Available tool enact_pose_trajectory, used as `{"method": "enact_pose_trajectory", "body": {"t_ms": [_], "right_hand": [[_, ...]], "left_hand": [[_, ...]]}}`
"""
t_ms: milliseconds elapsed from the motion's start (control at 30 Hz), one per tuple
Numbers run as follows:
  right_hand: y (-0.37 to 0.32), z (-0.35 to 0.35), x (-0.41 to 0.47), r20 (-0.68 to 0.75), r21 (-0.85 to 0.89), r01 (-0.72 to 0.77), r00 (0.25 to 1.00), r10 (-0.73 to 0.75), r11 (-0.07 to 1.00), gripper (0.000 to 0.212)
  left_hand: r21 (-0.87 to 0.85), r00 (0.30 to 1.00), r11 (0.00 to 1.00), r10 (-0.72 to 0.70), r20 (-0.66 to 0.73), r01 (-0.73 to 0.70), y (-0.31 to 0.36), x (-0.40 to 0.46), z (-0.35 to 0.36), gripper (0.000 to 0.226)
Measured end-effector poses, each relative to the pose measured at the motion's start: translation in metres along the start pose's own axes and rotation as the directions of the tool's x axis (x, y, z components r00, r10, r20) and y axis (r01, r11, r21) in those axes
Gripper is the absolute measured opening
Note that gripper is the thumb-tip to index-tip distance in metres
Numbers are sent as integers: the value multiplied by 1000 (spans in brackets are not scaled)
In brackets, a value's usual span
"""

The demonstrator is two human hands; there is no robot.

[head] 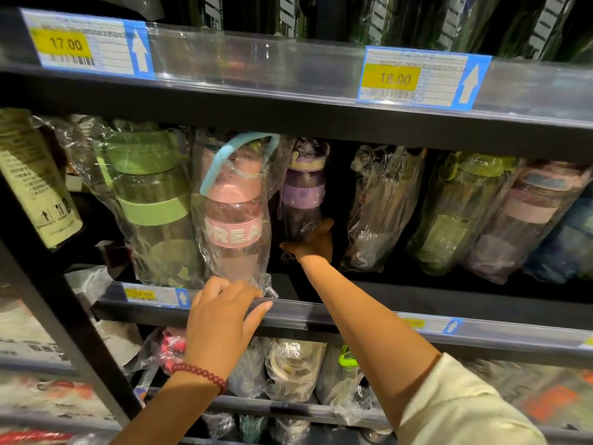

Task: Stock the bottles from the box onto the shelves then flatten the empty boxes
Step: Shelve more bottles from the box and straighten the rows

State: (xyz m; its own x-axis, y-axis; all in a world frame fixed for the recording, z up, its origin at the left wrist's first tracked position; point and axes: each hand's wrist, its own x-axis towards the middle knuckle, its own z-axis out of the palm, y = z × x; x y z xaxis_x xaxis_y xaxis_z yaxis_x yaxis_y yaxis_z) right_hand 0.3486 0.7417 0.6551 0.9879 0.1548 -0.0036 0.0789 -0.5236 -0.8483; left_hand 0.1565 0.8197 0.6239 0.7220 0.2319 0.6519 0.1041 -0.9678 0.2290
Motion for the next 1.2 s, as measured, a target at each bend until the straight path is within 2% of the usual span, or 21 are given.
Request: {"method": "enact_pose_trajectory", "body": {"t_ms": [200,400,467,500,567,667,733,800,833,867,933,1000,1100,1200], "right_hand": [[2,-3,-2,21,153,4,1000,-7,988,115],[1,-21,-22,71,208,0,997,-15,978,112],[3,-39,-41,113,281,30,992,-64,959,98],[4,-51,-52,138,269,62,985,-103,961,82],[8,-76,-69,145,126,174,971,-191,977,43],[22,-106,-83,-42,7,399,916,-398,917,25],[30,-122,-85,-237,-30,429,875,-423,903,19],[38,-133,-78,-360,-42,366,863,-356,930,28],[41,-136,-70,-347,-52,324,881,-321,945,34],[44,-136,-59,-306,-58,278,909,-282,959,50],[48,-132,-40,-173,-62,170,969,-178,983,97],[49,-127,-28,-114,-9,102,988,-102,995,121],[55,-120,-19,-58,182,59,997,-49,982,122],[56,-108,0,-132,195,35,991,-9,980,126]], "left_hand": [[-29,1000,1000,3,-3,-3,7,0,-7,19],[-63,1000,998,11,-18,-12,10,1,-11,20],[-49,999,999,17,-35,-18,8,1,-8,16],[-34,999,999,17,-29,-18,7,1,-8,22],[-24,1000,1000,20,-17,-20,5,0,-5,34],[-31,1000,1000,3,-1,-3,3,-1,-3,36],[-32,1000,999,-7,11,7,2,-1,-2,36],[-33,1000,999,-11,24,12,2,0,-2,36],[-31,1000,999,-12,25,12,2,0,-2,36],[-30,1000,999,-13,27,14,2,0,-1,34],[-31,999,999,-27,28,27,1,-1,0,24],[-30,999,999,-36,31,37,0,-1,1,19],[-17,999,1000,-20,37,20,0,-1,1,35],[-17,1000,1000,2,12,-2,-1,-1,1,37]]}}
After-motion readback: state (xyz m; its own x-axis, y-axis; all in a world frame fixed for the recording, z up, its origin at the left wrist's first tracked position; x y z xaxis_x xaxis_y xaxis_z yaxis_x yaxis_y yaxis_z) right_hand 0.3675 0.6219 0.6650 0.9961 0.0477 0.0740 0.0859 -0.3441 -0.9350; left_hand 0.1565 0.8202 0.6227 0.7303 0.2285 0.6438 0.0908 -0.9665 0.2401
